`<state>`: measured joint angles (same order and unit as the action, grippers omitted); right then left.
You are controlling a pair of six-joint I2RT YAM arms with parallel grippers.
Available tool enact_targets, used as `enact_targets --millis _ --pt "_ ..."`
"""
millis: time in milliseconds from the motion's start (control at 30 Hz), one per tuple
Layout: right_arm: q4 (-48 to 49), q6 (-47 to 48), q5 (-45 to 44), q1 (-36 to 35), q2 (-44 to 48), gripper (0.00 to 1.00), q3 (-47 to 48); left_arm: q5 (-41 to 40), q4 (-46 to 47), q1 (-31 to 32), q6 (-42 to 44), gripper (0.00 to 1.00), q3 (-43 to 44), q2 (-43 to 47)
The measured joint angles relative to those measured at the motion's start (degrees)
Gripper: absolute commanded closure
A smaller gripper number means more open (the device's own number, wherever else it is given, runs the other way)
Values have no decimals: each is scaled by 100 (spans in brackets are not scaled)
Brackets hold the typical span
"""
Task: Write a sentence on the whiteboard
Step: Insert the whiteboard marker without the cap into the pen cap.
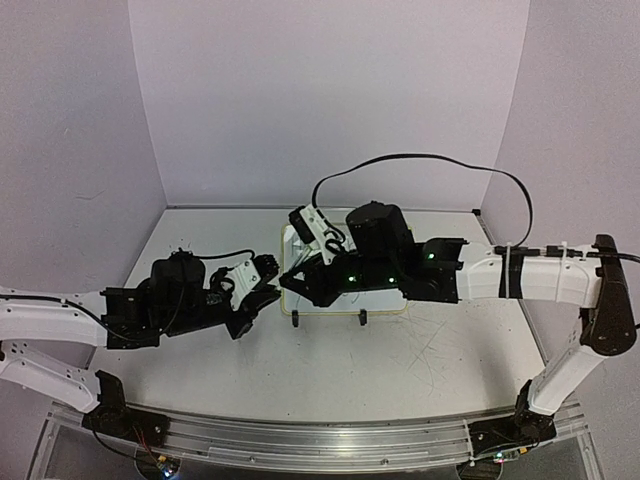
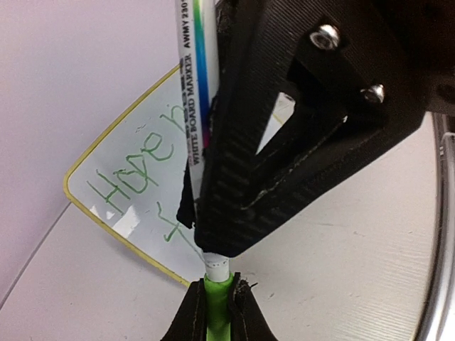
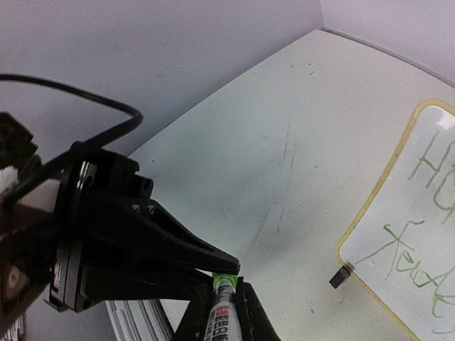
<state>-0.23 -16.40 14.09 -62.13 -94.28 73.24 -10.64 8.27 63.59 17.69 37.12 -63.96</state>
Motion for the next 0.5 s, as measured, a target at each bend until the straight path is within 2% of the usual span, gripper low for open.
enact_targets --millis 267,367,500 --pt "17 1477 1248 43 569 100 -418 1419 -81 39 -551 100 4 495" --pt "-56 1735 1521 85 573 100 -424 1572 -155 50 -670 100 4 527" --pt "-91 1777 1557 107 450 100 -353 1389 -296 74 -696 100 49 484"
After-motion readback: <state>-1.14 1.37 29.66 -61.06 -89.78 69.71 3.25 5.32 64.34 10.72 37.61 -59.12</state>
